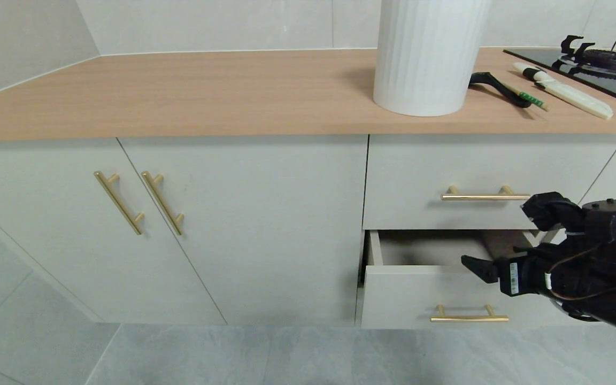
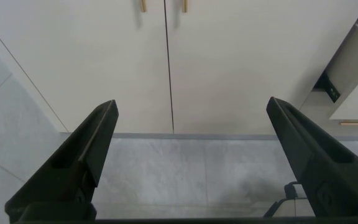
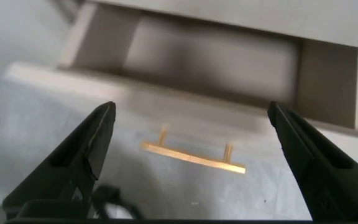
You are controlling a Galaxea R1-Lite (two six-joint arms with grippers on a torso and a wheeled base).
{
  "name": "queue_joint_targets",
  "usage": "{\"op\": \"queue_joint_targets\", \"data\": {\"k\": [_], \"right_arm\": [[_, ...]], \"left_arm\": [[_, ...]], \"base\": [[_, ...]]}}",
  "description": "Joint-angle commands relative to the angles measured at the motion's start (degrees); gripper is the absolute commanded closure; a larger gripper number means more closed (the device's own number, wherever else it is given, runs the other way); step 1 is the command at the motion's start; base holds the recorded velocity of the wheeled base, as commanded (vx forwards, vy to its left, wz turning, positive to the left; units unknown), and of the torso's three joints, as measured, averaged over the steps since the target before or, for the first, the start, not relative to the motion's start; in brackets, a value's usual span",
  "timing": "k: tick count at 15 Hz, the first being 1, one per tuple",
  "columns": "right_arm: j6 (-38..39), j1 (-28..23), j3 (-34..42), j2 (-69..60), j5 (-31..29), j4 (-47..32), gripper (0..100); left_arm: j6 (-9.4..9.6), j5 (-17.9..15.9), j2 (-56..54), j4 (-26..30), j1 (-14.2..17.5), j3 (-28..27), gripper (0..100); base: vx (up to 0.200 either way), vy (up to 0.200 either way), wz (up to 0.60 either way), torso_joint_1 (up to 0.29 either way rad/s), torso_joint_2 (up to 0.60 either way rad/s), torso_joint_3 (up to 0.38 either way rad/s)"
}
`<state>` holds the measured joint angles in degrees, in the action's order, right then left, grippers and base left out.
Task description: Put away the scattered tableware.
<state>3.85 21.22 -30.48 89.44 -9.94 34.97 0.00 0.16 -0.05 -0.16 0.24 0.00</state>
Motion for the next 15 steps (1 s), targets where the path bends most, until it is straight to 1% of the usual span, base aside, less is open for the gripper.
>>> {"op": "queue_joint_targets", "data": {"k": [1,3,5,12,15], "right_arm": [[0.28,-0.04,1.03,8.47,-2.19,4.84,0],[0.54,-0.04,1.21,11.02,-3.34,8.09,0],[2.3,-0.04,1.12,12.25,-4.13,9.67,0],[2.48,-0.04,1.03,11.9,-4.39,10.29,0],[4.15,-0.04,0.86,12.69,-4.48,13.19,0]], "left_arm": [[0.0,0.02,0.05,-0.02,0.02,0.0,0],[0.0,0.02,0.05,-0.02,0.02,0.0,0],[0.0,0.02,0.05,-0.02,0.02,0.0,0],[0.0,0.02,0.05,-0.02,0.02,0.0,0],[0.0,0.02,0.05,-0.02,0.02,0.0,0]], "base": [[0.0,0.0,0.0,0.0,0.0,0.0],[0.0,0.0,0.0,0.0,0.0,0.0],[0.0,0.0,0.0,0.0,0.0,0.0],[0.0,0.0,0.0,0.0,0.0,0.0],[0.0,0.0,0.0,0.0,0.0,0.0]]}}
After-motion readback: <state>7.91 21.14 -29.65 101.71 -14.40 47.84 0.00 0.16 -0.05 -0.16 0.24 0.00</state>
